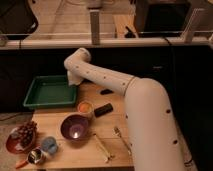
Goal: Wipe tray with sponge
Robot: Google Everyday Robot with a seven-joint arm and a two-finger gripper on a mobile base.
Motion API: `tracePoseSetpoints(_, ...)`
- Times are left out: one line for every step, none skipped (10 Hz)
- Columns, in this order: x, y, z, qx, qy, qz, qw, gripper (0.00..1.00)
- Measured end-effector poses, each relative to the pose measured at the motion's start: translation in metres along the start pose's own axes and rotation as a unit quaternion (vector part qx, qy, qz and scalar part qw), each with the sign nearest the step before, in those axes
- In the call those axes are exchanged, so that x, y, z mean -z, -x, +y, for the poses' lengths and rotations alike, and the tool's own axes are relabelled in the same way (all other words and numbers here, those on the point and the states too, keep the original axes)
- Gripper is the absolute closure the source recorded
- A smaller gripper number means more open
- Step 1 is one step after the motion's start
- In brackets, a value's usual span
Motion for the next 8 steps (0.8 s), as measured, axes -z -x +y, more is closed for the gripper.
tracePoseSetpoints(0.001, 0.009, -0.020, 0.019, -0.011, -0.003, 0.9998, 1.00)
tracePoseSetpoints(0.001, 0.014, -0.033, 0.031, -0.018, -0.006, 0.9993, 1.00)
tracePoseSetpoints(-0.001, 0.016, -0.040, 0.039, -0.022, -0.007, 0.9990, 1.00)
tracePoseSetpoints(-0.009, 0.016, -0.045, 0.042, -0.021, -0.009, 0.9989, 1.00)
tracePoseSetpoints(-0.021, 0.017, -0.048, 0.039, -0.026, -0.021, 0.9987, 1.00)
tracePoseSetpoints(-0.036, 0.016, -0.044, 0.038, -0.036, -0.044, 0.9977, 1.00)
tracePoseSetpoints(-0.050, 0.015, -0.040, 0.038, -0.046, -0.063, 0.9962, 1.00)
tracePoseSetpoints(-0.060, 0.022, -0.047, 0.042, -0.047, -0.077, 0.9951, 1.00)
